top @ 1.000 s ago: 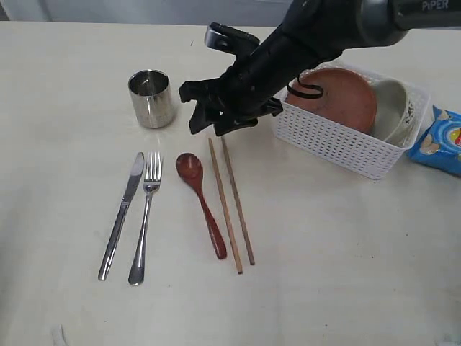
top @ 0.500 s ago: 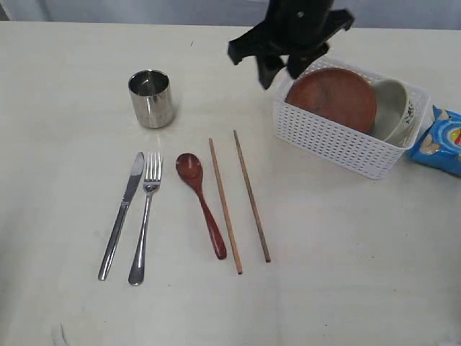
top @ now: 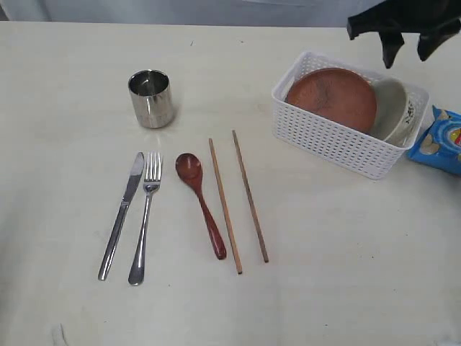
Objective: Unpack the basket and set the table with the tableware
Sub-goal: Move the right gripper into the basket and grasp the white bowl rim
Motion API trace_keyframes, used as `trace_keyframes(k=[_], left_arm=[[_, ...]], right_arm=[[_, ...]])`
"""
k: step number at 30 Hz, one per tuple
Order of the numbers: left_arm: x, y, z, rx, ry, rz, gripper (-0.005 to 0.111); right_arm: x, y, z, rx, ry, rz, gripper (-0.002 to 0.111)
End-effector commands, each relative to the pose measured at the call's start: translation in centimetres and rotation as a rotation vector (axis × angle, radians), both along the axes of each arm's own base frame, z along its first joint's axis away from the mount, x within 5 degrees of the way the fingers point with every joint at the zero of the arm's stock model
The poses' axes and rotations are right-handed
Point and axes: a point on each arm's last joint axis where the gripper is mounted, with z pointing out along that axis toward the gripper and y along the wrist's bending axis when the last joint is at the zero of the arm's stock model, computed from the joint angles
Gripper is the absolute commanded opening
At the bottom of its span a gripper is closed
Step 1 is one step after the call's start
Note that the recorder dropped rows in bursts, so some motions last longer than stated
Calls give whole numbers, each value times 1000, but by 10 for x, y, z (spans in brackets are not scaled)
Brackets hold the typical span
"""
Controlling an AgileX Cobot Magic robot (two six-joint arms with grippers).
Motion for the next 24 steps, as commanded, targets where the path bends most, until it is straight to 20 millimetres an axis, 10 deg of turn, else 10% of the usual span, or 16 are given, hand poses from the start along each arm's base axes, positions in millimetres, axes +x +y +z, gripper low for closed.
trace_keyframes(k=[1, 12, 18, 24], left_arm=[[0, 0, -1, -8, 1, 1, 0], [0, 0, -1, -8, 1, 1, 0], [0, 0, -1, -8, 1, 1, 0], [0, 0, -1, -8, 1, 1, 0]], right_arm=[[-8, -11, -20, -41, 73, -23, 48], [-1, -12, -61, -86, 177, -29, 47], [2, -16, -62, -148, 173, 0, 3], [5, -20, -61, -192, 124, -16, 0]])
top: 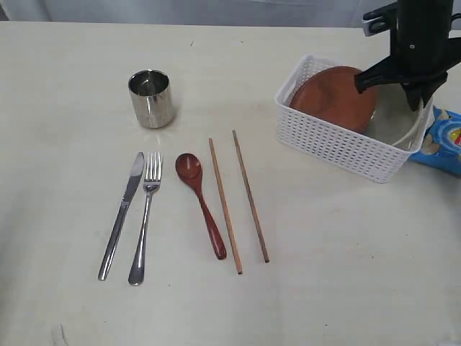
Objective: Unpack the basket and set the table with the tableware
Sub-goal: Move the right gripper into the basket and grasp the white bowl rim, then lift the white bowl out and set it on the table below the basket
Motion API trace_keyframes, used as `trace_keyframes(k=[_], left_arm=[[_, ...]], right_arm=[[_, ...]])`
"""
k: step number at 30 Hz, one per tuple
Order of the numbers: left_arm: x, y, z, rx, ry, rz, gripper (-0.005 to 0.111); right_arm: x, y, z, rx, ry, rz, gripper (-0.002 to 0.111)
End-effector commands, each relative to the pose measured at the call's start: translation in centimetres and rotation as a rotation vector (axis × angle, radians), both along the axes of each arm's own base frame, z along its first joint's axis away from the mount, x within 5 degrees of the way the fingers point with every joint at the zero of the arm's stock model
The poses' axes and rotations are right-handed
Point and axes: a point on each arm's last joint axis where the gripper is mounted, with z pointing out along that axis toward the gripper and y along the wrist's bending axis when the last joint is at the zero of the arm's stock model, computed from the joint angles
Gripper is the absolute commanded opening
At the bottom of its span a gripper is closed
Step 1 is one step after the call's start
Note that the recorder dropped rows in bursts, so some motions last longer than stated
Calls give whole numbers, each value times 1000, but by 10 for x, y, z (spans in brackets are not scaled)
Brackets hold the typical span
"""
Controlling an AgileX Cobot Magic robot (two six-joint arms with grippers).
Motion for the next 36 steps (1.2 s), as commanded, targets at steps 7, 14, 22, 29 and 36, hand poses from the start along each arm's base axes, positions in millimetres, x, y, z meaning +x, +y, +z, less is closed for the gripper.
trace_keyframes(k=[7, 14, 22, 29, 36], left_arm=[[0, 0, -1, -8, 1, 1, 0], [0, 0, -1, -13, 1, 1, 0], [0, 0, -1, -13, 1, 1, 0], [0, 0, -1, -13, 1, 1, 0], [0, 0, -1, -13, 1, 1, 0]], right_arm=[[17, -9, 14, -98, -140, 13, 0], [32, -9, 49, -124, -215, 28, 0], [44, -14, 83, -225, -331, 74, 0], [47, -9, 103, -164, -374, 95, 0], [31, 11, 119, 121, -349, 141, 0]])
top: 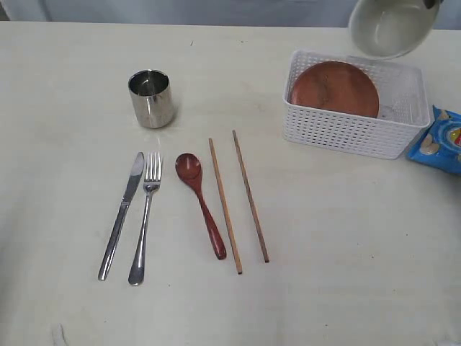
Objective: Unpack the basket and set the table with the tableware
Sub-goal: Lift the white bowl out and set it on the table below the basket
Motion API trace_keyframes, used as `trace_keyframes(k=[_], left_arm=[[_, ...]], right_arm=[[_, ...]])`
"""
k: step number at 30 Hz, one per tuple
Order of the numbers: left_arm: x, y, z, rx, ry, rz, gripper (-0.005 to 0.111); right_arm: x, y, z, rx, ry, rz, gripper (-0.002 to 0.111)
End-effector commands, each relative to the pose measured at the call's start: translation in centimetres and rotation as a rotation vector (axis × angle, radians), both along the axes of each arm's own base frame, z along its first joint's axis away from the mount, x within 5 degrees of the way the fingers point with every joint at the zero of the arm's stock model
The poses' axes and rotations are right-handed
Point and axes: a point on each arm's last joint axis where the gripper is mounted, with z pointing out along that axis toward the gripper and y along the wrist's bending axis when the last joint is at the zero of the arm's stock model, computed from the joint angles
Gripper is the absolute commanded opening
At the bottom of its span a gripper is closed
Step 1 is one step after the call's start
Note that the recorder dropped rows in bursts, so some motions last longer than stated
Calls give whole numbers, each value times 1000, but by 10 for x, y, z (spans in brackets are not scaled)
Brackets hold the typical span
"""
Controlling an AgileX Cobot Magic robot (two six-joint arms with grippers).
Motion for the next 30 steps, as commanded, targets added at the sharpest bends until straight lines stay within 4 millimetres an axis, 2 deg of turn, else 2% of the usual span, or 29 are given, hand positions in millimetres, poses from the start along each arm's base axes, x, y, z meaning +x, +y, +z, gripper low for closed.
trace_keyframes(k=[1, 6, 10, 16, 21, 23, 26, 30], left_arm=[[0, 0, -1, -13, 1, 1, 0], [0, 0, -1, -12, 1, 1, 0], [0, 0, -1, -12, 1, 1, 0], [0, 0, -1, -12, 1, 1, 0], [0, 0, -1, -12, 1, 1, 0], [0, 0, -1, -12, 1, 1, 0], [0, 0, -1, -12, 1, 1, 0], [0, 0, -1, -12, 1, 1, 0]], right_arm=[[-16, 13, 24, 201, 0, 73, 0], [-41, 27, 33, 394, 52, 157, 0], [-70, 31, 17, 485, 160, 181, 0], [-119, 37, -25, 588, 370, 187, 0], [-142, 31, -74, 594, 411, 140, 0], [-148, 29, -94, 587, 418, 119, 0], [-150, 28, -113, 594, 401, 94, 0], [-145, 29, -126, 597, 367, 78, 0]])
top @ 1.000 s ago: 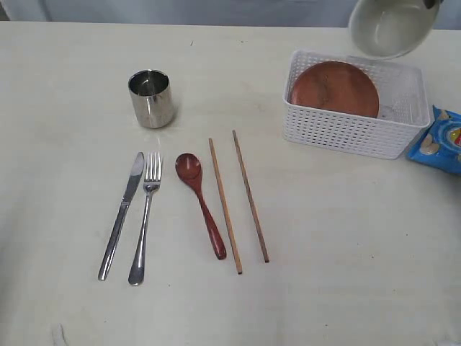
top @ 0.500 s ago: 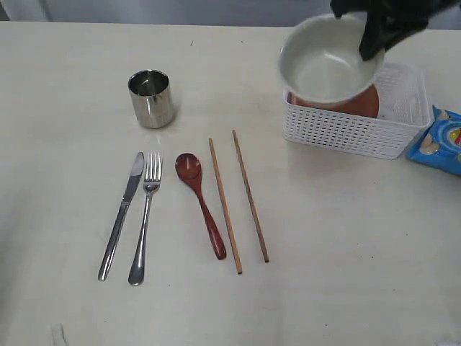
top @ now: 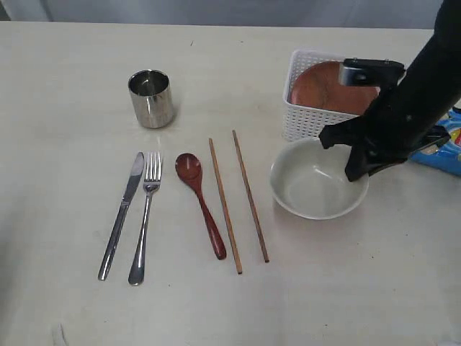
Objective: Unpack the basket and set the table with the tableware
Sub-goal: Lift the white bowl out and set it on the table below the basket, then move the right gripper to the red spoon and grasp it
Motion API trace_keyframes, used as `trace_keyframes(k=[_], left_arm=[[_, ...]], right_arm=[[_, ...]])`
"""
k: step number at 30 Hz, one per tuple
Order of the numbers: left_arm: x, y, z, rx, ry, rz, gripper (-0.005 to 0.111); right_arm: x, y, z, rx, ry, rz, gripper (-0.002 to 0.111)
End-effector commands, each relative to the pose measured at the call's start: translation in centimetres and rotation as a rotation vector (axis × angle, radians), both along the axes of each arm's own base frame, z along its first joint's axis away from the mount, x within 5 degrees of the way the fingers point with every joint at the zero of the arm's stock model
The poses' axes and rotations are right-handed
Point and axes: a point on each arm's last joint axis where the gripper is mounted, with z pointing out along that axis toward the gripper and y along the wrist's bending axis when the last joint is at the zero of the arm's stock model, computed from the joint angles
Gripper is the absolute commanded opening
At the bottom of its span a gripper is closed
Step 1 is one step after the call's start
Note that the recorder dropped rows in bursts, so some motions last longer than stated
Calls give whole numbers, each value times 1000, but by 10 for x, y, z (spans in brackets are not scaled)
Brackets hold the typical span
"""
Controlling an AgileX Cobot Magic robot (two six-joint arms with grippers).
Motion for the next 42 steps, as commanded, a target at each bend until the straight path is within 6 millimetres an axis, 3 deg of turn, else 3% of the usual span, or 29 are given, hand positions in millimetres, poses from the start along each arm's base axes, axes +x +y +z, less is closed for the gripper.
trace_keyframes(k=[1, 7, 20, 22, 26, 28, 34, 39, 41, 42], left_arm=[[0, 0, -1, -12, 1, 1, 0], [0, 0, -1, -12, 1, 1, 0], [0, 0, -1, -12, 1, 1, 0], [0, 0, -1, -12, 1, 1, 0], [0, 0, -1, -12, 1, 1, 0], [0, 0, -1, -12, 1, 1, 0], [0, 0, -1, -12, 1, 1, 0], [0, 0, -1, -12, 1, 1, 0], [0, 0, -1, -12, 1, 1, 0], [0, 0, -1, -12, 1, 1, 0]], right_arm=[[7, 1, -13, 11, -30, -27, 0], [4, 2, -31, -4, 73, -2, 0], [-1, 2, -31, -2, 129, 56, 1], [-1, 2, -31, -2, 129, 56, 8], [-1, 2, -31, -8, 128, 61, 36], [-1, 2, -31, -7, 128, 62, 43], [13, 4, -4, -14, 109, 104, 44], [25, 13, 36, 11, 3, 134, 44], [17, 36, 54, 33, -64, 201, 44], [5, 60, 60, 46, -98, 253, 44]])
